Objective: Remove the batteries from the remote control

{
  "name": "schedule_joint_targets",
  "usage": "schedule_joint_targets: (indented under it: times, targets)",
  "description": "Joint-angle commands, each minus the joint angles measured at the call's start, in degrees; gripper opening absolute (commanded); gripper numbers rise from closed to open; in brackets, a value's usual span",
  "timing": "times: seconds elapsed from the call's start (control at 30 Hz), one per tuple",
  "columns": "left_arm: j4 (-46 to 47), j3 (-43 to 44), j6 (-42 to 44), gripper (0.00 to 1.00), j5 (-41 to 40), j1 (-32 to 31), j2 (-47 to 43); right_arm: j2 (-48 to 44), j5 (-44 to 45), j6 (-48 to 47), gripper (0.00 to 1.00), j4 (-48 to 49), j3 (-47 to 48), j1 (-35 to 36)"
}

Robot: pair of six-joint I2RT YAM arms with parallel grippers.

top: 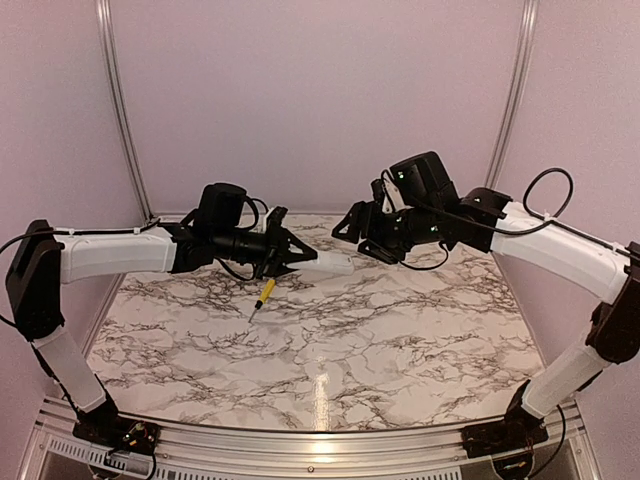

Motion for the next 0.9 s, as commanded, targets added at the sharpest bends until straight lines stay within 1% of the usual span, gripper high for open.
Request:
schedule_joint_targets:
  times: [0.0, 0.4, 0.87]
  targets:
    - [3.18, -0.52, -1.22, 0.0, 0.46, 0.04, -2.55, 1.05, -0.04, -0.48, 0.7, 1.9, 1.87, 0.48]
    - [7.0, -1.85, -4.05, 0.0, 1.3, 0.04, -3.45, 0.91, -1.41, 0.22, 0.7, 5.3, -1.26, -0.02]
    - [10.13, -3.47, -5.4, 0.0, 1.55, 0.04, -4.71, -0.37, -3.81, 1.38, 0.7, 9.21, -4.77, -1.36]
